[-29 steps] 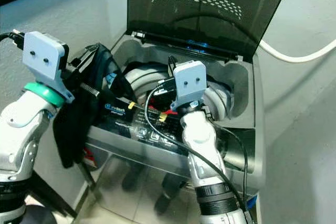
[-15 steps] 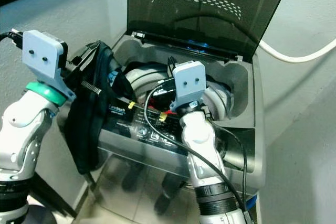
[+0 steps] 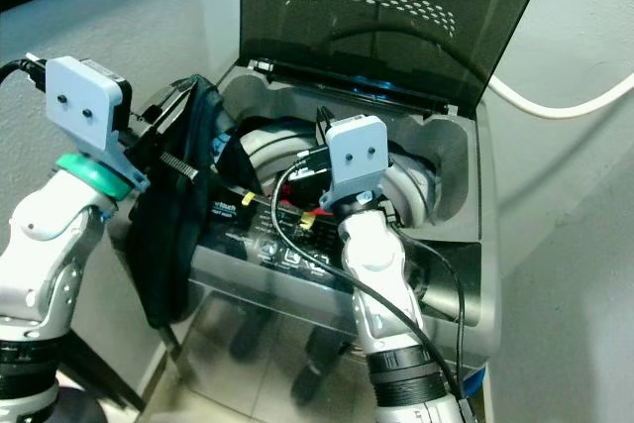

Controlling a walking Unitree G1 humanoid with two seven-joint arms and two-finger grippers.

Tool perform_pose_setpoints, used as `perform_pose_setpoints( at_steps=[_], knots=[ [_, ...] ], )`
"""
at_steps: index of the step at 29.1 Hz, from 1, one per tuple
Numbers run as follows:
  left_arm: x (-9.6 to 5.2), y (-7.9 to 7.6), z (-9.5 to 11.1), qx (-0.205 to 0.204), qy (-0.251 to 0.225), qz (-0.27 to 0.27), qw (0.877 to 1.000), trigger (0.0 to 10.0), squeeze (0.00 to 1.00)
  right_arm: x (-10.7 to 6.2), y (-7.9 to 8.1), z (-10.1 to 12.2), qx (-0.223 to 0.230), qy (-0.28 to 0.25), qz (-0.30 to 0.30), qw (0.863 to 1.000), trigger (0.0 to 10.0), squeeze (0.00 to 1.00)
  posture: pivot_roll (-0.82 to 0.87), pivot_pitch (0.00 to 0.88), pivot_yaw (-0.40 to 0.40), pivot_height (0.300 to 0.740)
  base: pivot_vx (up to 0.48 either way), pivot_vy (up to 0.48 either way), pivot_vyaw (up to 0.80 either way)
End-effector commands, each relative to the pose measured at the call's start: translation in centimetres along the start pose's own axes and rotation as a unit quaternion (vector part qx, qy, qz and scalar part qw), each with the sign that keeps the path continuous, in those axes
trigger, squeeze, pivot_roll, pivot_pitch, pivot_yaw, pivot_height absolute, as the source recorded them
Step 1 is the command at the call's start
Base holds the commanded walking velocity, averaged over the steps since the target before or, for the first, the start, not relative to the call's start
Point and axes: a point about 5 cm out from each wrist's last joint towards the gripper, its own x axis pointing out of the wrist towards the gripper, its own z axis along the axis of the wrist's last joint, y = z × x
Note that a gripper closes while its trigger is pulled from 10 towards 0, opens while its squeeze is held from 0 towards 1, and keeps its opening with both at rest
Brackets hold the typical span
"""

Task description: Clothes washing

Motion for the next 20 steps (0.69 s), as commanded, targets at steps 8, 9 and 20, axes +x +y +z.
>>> perform_pose_setpoints(
  at_steps=[8, 9, 20],
  knots=[
    [3.4, -1.4, 3.4, -0.023, -0.085, -0.084, 0.993, 10.0, 0.00, -1.2, 4.0, 0.4, 0.144, 0.015, 0.164, 0.976, 10.0, 0.00, 0.21, 0.000, -0.017, 0.740, 0.000, 0.000, 0.00],
    [3.4, -1.4, 3.4, -0.023, -0.085, -0.084, 0.993, 10.0, 0.00, -1.2, 4.0, 0.4, 0.144, 0.015, 0.164, 0.976, 10.0, 0.00, 0.21, 0.000, -0.017, 0.740, 0.000, 0.000, 0.00],
    [3.2, -0.6, 3.3, -0.045, -0.078, -0.075, 0.993, 10.0, 0.00, 0.2, 0.6, 2.4, 0.201, -0.037, 0.080, 0.976, 10.0, 1.00, 0.20, 0.000, -0.008, 0.740, 0.000, 0.000, 0.00]
  ],
)
